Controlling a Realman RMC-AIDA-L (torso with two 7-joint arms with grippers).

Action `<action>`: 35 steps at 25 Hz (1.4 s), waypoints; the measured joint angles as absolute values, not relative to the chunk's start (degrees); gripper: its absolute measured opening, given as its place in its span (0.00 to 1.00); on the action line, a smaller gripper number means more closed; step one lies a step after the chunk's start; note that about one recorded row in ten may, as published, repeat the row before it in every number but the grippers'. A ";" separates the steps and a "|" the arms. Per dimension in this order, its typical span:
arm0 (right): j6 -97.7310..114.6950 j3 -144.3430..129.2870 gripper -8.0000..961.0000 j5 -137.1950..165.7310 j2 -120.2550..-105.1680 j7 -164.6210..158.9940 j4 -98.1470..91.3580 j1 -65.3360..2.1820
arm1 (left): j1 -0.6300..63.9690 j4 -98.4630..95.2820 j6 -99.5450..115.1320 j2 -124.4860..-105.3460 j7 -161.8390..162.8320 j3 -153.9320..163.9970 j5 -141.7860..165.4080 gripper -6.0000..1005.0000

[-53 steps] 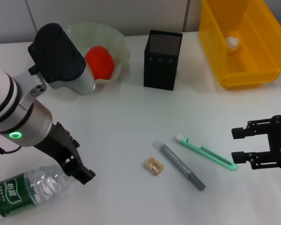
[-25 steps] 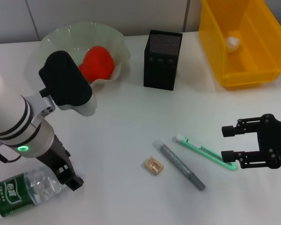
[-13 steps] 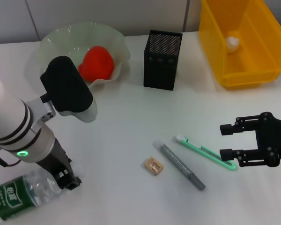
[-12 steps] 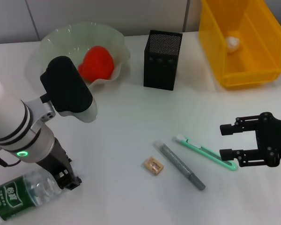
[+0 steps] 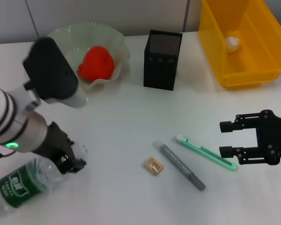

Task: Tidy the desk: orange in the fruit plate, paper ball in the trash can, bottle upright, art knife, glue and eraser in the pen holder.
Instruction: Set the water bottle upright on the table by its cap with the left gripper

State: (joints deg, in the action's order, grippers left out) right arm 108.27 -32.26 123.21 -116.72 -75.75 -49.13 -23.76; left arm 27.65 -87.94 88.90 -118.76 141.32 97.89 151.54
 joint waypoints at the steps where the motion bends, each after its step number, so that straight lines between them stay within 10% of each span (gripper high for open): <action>1: 108.29 -32.25 0.66 122.96 -116.72 -75.74 -49.13 -23.73 | 27.65 -87.94 88.90 -118.76 141.32 97.89 151.54 0.45; 22: 108.46 -32.28 0.66 120.64 -118.39 -76.29 -48.87 -25.04 | 6.45 -103.66 81.58 -118.57 122.36 73.88 119.26 0.47; 35: 108.46 -32.63 0.66 118.39 -118.48 -75.96 -46.67 -25.09 | 6.92 -92.92 68.31 -118.70 117.61 75.17 115.88 0.49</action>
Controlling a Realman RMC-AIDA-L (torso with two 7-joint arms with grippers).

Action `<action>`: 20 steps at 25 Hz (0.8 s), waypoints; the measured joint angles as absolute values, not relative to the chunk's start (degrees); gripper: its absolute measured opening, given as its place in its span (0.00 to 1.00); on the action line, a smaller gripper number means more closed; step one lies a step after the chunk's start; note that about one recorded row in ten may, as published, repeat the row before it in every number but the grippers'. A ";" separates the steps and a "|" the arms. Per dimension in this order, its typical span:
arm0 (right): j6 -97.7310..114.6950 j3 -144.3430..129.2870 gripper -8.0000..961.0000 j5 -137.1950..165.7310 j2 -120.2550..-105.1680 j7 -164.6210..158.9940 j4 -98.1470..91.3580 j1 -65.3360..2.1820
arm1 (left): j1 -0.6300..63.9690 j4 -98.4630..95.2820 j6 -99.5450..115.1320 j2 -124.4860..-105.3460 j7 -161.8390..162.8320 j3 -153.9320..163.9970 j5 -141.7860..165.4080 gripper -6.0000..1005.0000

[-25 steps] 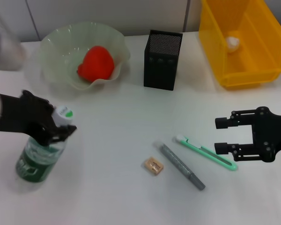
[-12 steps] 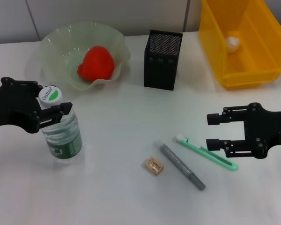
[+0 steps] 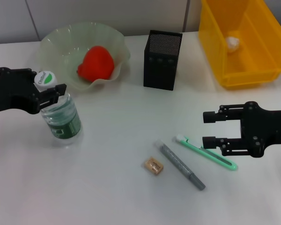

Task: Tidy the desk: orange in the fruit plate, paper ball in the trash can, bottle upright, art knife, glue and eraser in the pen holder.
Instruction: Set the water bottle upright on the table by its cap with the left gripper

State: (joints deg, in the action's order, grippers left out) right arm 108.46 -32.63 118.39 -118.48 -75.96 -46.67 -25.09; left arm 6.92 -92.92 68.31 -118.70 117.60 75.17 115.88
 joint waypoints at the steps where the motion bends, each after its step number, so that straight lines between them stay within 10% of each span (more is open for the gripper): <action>1: 108.45 -32.53 0.66 118.39 -118.48 -75.95 -46.67 -25.03 | 6.69 -92.57 67.25 -118.69 116.98 75.43 115.82 0.49; 20: 108.44 -32.71 0.66 118.38 -118.41 -76.02 -46.06 -25.12 | 6.83 -90.65 67.11 -118.51 118.32 75.10 115.31 0.51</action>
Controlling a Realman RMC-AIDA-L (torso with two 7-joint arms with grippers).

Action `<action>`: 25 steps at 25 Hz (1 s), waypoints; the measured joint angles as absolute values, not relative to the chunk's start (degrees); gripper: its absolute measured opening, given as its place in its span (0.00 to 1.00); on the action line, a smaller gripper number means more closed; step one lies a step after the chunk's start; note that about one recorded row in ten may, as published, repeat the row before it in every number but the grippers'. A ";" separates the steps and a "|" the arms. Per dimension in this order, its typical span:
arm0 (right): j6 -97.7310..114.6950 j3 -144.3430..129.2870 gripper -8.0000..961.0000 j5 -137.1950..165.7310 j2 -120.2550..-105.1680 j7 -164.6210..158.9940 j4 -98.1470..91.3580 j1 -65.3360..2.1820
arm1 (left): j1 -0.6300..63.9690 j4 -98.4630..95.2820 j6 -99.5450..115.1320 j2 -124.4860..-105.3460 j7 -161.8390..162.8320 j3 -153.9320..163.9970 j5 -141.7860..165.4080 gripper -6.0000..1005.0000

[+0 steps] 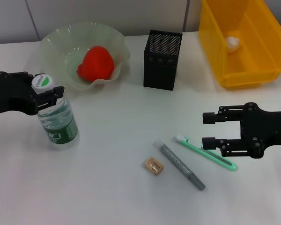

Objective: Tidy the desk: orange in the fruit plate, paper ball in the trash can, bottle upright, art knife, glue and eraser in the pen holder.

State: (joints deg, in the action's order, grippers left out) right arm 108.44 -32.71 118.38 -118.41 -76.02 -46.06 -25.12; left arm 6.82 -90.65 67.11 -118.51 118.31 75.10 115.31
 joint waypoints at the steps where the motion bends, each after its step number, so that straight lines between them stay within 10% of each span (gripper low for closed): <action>1: 108.44 -32.71 0.66 118.38 -118.41 -76.01 -46.06 -25.12 | 6.87 -90.59 67.37 -118.45 118.99 74.68 115.00 0.51; 17: 108.84 -32.17 0.66 116.46 -118.38 -76.30 -46.52 -24.65 | 2.38 -89.69 79.77 -118.39 107.98 60.54 98.71 0.84; 25: 108.68 -32.68 0.66 111.10 -117.97 -88.82 -56.75 -23.18 | 2.07 -71.07 100.40 -118.24 88.19 45.26 91.78 0.84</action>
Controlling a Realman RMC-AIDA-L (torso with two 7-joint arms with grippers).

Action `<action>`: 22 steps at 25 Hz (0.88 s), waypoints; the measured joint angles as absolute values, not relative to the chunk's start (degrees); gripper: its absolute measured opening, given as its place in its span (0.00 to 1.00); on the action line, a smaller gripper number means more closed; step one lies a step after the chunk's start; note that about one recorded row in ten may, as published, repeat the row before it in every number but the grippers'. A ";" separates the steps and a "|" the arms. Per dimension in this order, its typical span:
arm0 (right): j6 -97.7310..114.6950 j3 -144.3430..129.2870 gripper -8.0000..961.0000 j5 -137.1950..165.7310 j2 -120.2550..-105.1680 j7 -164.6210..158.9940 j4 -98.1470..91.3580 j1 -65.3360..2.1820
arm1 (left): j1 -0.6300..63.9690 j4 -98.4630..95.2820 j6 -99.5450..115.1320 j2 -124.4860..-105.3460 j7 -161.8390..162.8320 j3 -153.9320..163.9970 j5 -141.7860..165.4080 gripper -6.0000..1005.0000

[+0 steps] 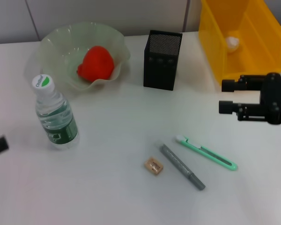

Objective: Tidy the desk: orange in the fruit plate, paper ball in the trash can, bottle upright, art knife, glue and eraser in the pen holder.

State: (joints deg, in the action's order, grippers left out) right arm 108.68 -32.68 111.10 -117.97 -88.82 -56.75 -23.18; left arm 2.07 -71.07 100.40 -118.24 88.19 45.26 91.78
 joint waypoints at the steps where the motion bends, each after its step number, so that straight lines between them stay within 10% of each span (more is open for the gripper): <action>1: 108.38 -33.60 0.66 112.43 -118.27 -94.98 -62.64 -23.77 | 3.25 -59.66 108.37 -117.26 78.26 39.41 92.96 0.84; 6: 107.06 -40.40 0.66 121.21 -118.19 -115.03 -79.20 -28.86 | 3.76 -48.12 110.35 -115.19 69.70 38.92 94.63 0.84; 16: 108.49 -56.55 0.66 149.40 -116.13 -141.85 -82.70 -47.08 | 4.64 -46.45 111.51 -117.91 66.09 39.02 100.60 0.84; 22: 110.13 -61.53 0.66 156.95 -117.59 -144.46 -76.82 -53.13 | 4.85 -45.86 112.51 -117.95 65.01 39.58 101.21 0.84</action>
State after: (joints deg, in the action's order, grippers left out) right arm 110.13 -61.53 156.95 -117.59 -144.46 -76.82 -53.13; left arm 4.85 -45.86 112.51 -117.95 65.01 39.58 101.21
